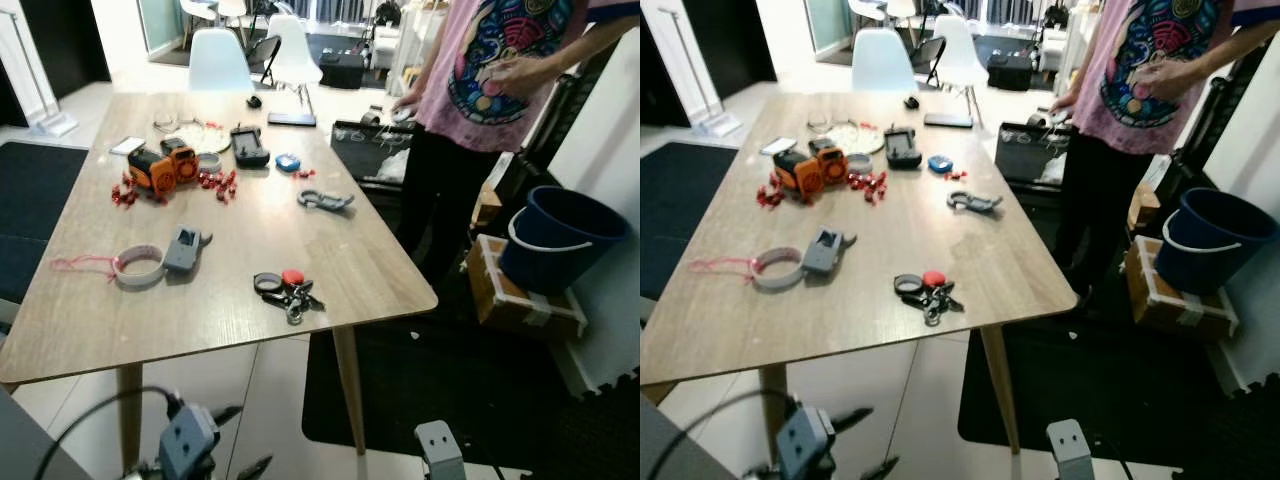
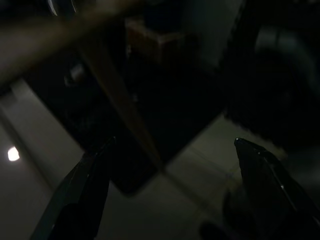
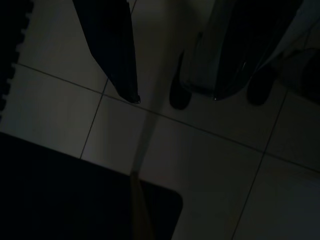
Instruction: Hang keys on a hook
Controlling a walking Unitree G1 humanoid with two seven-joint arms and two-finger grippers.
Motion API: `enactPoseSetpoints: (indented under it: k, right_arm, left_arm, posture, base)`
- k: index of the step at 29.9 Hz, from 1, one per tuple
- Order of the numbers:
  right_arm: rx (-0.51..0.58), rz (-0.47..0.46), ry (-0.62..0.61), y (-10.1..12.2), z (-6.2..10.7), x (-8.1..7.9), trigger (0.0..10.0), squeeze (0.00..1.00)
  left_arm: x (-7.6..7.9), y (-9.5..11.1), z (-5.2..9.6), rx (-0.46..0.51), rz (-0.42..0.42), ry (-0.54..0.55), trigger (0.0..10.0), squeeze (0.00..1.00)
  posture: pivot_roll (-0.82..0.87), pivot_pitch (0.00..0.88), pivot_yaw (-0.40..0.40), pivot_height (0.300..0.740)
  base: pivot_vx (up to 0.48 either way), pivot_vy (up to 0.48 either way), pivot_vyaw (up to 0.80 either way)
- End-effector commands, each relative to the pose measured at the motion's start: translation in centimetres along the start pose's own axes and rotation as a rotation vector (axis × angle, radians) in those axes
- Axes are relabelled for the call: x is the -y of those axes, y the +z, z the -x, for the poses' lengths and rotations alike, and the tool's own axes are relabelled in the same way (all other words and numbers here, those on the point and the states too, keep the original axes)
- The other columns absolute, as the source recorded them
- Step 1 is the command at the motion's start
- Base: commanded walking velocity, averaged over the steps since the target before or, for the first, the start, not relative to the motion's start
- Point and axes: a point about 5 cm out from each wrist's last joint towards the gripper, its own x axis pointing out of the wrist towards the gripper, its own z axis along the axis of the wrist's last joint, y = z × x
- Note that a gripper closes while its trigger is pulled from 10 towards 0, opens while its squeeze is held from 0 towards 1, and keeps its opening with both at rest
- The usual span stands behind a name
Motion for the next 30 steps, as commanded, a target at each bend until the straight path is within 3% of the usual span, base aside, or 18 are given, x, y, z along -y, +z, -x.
enactPoseSetpoints:
  k: [1, 2, 3, 4, 9, 11, 16, 20, 23, 27, 30]
  right_arm:
    - [-0.002, 0.004, -0.006, 0.0, 0.1, 0.4, 10.0, 0.00]
    - [-0.002, 0.006, -0.005, 0.0, 0.1, 0.4, 10.0, 0.00]
    - [-0.002, 0.006, -0.005, 0.0, 0.1, 0.4, 10.0, 0.00]
    - [-0.001, 0.008, -0.002, 0.2, 0.0, 0.3, 10.0, 0.00]
    - [0.002, 0.008, 0.000, 0.3, -0.1, 0.2, 10.0, 0.00]
    - [0.006, 0.007, 0.001, 0.4, -0.1, 0.1, 10.0, 0.00]
    - [0.007, 0.006, 0.002, 0.5, -0.1, 0.1, 10.0, 0.00]
    - [0.002, 0.010, 0.008, 0.4, -0.1, -0.1, 10.0, 0.00]
    - [0.003, 0.012, 0.010, 0.4, -0.2, -0.2, 10.0, 0.00]
    - [0.005, 0.013, 0.012, 0.5, -0.2, -0.2, 10.0, 0.00]
    - [0.005, 0.014, 0.013, 0.6, -0.2, -0.2, 10.0, 0.00]
  left_arm:
    - [0.1, 2.5, -1.6, 0.079, 0.004, -0.043, 10.0, 0.00]
    - [0.1, 4.0, -2.7, 0.136, 0.010, -0.038, 10.0, 0.00]
    - [0.1, 4.0, -2.7, 0.136, 0.010, -0.038, 10.0, 0.00]
    - [0.4, 6.5, -5.0, 0.246, 0.059, -0.037, 10.0, 0.00]
    - [1.1, 8.0, -6.7, 0.308, 0.118, -0.054, 10.0, 0.00]
    - [1.4, 9.1, -8.3, 0.339, 0.164, -0.034, 10.0, 0.00]
    - [1.2, 9.5, -9.1, 0.321, 0.143, 0.012, 10.0, 0.00]
    - [-1.2, 8.8, -9.8, 0.176, 0.012, 0.241, 10.0, 0.00]
    - [-3.2, 8.4, -9.5, 0.111, -0.027, 0.430, 10.0, 0.00]
    - [-4.3, 8.3, -9.3, 0.075, -0.045, 0.548, 10.0, 0.00]
    - [-4.5, 8.3, -9.3, 0.069, -0.047, 0.567, 10.0, 0.00]
  posture:
    - [0.07, 0.044, -0.084, 0.740]
    - [0.07, 0.044, -0.084, 0.740]
    - [0.07, 0.044, -0.084, 0.740]
    - [0.07, 0.048, -0.080, 0.740]
    - [0.06, 0.052, -0.078, 0.740]
    - [0.06, 0.056, -0.072, 0.740]
    - [0.06, 0.056, -0.074, 0.740]
    - [0.07, 0.059, -0.078, 0.740]
    - [0.07, 0.061, -0.077, 0.740]
    - [0.07, 0.062, -0.078, 0.740]
    - [0.07, 0.062, -0.078, 0.740]
  base:
    - [0.000, 0.000, 0.00]
    - [0.000, 0.000, 0.00]
    - [0.000, 0.000, 0.00]
    - [0.000, 0.000, 0.00]
    - [0.000, 0.000, 0.00]
    - [0.000, 0.000, 0.00]
    - [0.000, 0.000, 0.00]
    - [0.000, 0.000, 0.00]
    - [0.000, 0.000, 0.00]
    - [0.000, 0.000, 0.00]
    - [0.000, 0.000, 0.00]
